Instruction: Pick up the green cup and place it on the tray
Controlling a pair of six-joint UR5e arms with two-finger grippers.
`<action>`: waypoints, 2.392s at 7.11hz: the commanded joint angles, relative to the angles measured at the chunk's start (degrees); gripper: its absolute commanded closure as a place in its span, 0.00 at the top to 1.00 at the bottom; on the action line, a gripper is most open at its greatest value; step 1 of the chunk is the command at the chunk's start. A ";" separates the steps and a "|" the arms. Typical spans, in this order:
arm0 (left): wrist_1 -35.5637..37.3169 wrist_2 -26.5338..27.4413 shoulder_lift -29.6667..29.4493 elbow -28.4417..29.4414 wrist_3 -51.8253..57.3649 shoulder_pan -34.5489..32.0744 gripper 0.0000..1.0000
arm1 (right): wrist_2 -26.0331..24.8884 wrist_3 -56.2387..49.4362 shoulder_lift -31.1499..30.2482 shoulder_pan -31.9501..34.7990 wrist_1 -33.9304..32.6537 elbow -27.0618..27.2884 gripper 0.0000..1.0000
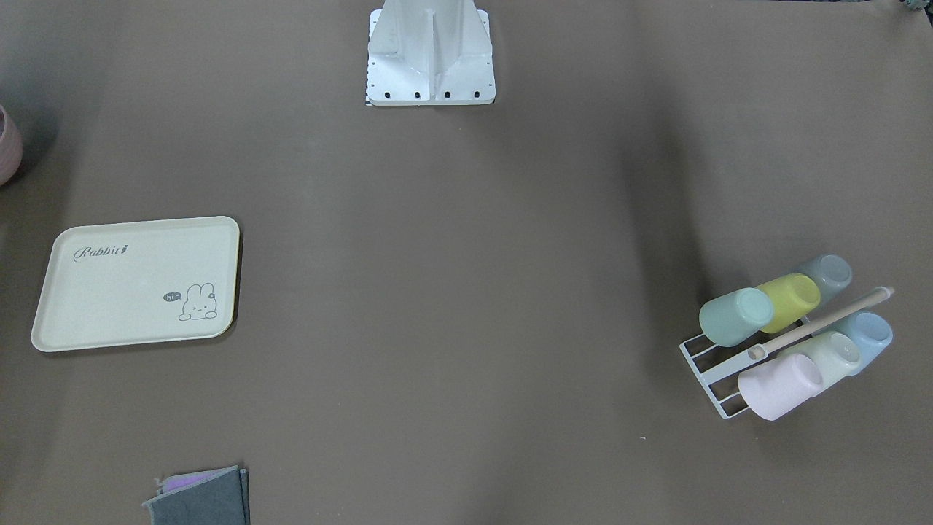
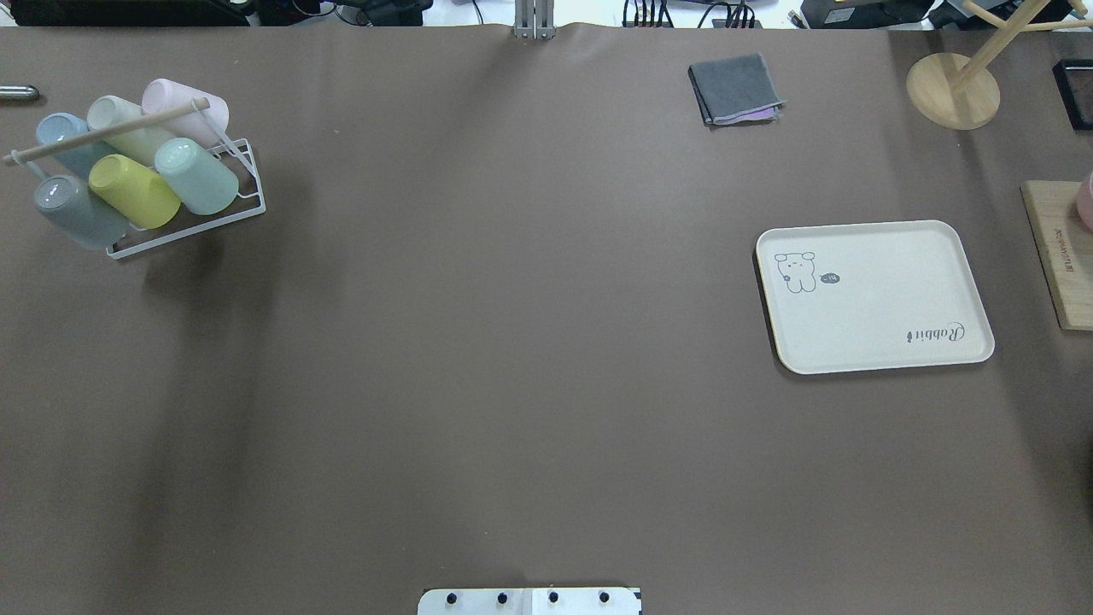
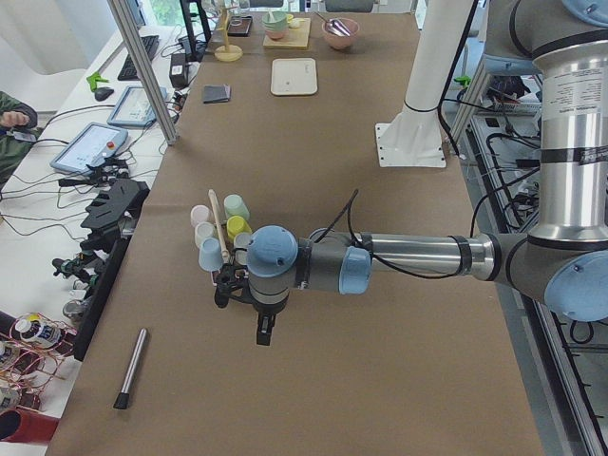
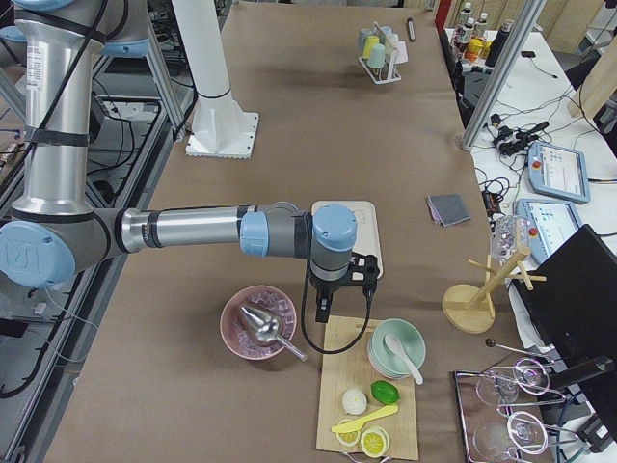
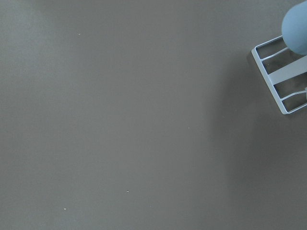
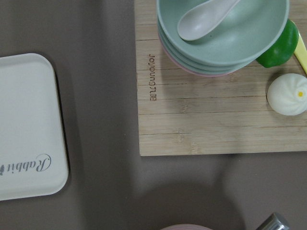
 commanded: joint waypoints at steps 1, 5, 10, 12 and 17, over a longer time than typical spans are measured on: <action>0.08 -0.16 -0.45 -1.46 0.06 -0.03 0.98 | 0.00 0.31 0.09 0.00 0.00 -0.18 1.00; -0.18 0.54 -2.11 -6.12 0.06 0.06 0.98 | -2.46 0.31 0.09 -0.09 0.09 -0.10 1.00; -0.27 14.58 -11.06 -10.87 0.67 11.29 0.98 | -3.68 12.43 9.56 -12.28 0.79 -4.20 1.00; -0.27 27.63 -11.79 -15.69 0.85 20.76 0.98 | -3.34 15.14 13.87 -14.41 2.36 -10.33 1.00; 3.74 47.55 -17.48 -16.07 11.17 34.51 0.98 | -2.37 34.33 14.15 -22.22 24.70 -21.44 1.00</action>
